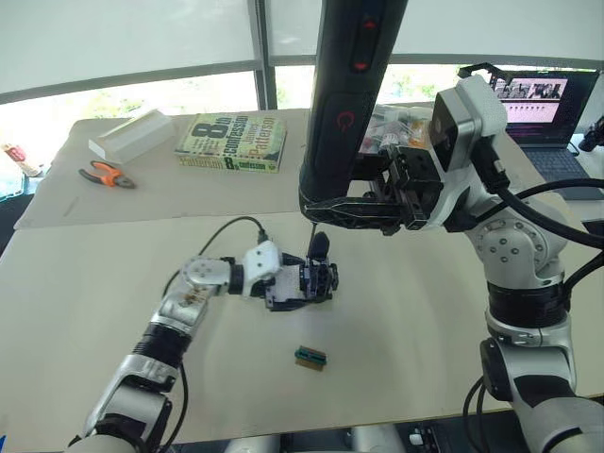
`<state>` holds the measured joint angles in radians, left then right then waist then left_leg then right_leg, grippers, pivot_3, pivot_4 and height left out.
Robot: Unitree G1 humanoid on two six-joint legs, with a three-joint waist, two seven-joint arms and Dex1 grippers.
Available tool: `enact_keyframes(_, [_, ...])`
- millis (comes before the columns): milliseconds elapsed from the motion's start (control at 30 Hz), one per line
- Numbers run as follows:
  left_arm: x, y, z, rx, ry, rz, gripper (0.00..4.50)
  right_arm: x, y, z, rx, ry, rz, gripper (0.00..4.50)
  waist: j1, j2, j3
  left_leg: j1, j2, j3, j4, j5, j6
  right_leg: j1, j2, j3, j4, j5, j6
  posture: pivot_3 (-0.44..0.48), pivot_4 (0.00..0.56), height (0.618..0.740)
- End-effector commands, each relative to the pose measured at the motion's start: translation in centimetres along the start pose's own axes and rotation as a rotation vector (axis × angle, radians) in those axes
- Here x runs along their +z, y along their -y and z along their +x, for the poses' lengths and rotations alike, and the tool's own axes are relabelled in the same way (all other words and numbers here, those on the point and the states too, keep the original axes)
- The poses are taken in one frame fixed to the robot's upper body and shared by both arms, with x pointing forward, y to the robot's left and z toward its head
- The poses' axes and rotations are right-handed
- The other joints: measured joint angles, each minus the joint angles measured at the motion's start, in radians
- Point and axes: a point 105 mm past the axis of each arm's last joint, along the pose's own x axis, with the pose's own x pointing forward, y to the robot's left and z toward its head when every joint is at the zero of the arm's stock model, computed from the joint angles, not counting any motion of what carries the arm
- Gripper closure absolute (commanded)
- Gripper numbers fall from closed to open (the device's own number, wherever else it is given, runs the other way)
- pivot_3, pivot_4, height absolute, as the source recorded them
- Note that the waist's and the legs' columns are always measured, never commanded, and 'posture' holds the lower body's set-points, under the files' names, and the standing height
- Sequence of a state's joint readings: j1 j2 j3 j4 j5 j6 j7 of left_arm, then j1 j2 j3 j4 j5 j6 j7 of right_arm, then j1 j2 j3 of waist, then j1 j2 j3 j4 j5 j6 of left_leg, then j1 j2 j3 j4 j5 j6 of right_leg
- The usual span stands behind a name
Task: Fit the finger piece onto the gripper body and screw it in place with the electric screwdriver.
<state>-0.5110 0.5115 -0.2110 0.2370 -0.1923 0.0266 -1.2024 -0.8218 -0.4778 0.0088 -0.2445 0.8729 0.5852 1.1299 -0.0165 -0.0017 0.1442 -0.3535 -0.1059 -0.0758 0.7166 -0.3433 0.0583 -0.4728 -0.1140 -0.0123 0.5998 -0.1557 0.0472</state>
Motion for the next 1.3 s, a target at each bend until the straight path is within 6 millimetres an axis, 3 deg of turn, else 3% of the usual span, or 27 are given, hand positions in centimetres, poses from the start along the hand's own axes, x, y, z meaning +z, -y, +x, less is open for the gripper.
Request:
enact_keyframes(33, [2.6,0.5,-1.9,-0.039,0.050,0.041,0.00,2.8,-0.9,0.4,0.072,0.078,-0.056,2.61,-0.002,0.000,0.000,0.000,0.000,0.000,0.000,0.000,0.000,0.000,0.000,0.000,0.002,0.000,0.000,0.000,0.150,0.740])
enact_keyframes(200, [3.7,4.9,-3.8,-0.230,0.025,0.054,0.00,2.3,-3.0,0.3,0.228,0.071,0.067,2.61,-0.005,0.001,0.001,0.000,0.000,0.000,-0.001,0.000,0.000,0.000,0.000,-0.001,0.001,0.000,0.000,0.000,0.150,0.740])
enact_keyframes(333, [2.4,7.5,-3.8,-0.326,-0.030,0.087,0.00,0.2,-4.8,0.6,0.330,0.049,0.111,2.61,0.002,0.002,0.001,0.001,0.000,0.000,-0.001,0.000,0.000,0.000,0.000,-0.001,-0.004,0.000,0.000,0.000,0.150,0.740])
enact_keyframes(467, [1.9,8.0,-3.0,-0.336,-0.030,0.116,0.00,-1.7,-6.0,1.4,0.381,0.002,0.111,2.61,0.005,0.002,0.002,0.001,0.000,0.000,0.000,0.000,0.000,0.000,0.000,0.000,-0.004,0.001,-0.001,0.000,0.150,0.740])
enact_keyframes(733, [0.3,9.7,-0.8,-0.341,-0.026,0.168,0.00,-6.2,-6.3,0.7,0.310,-0.088,0.105,2.61,0.003,0.002,0.002,0.001,-0.001,0.001,0.000,0.000,0.000,0.001,0.000,-0.001,-0.004,0.001,-0.001,0.000,0.150,0.740])
enact_keyframes(1300, [-0.4,10.0,0.7,-0.312,-0.012,0.155,0.00,-8.6,-7.1,0.4,0.248,-0.098,0.150,2.61,0.004,0.002,0.002,0.001,-0.001,0.001,0.000,0.000,0.000,0.001,0.000,-0.001,-0.004,0.001,-0.001,0.000,0.150,0.740])
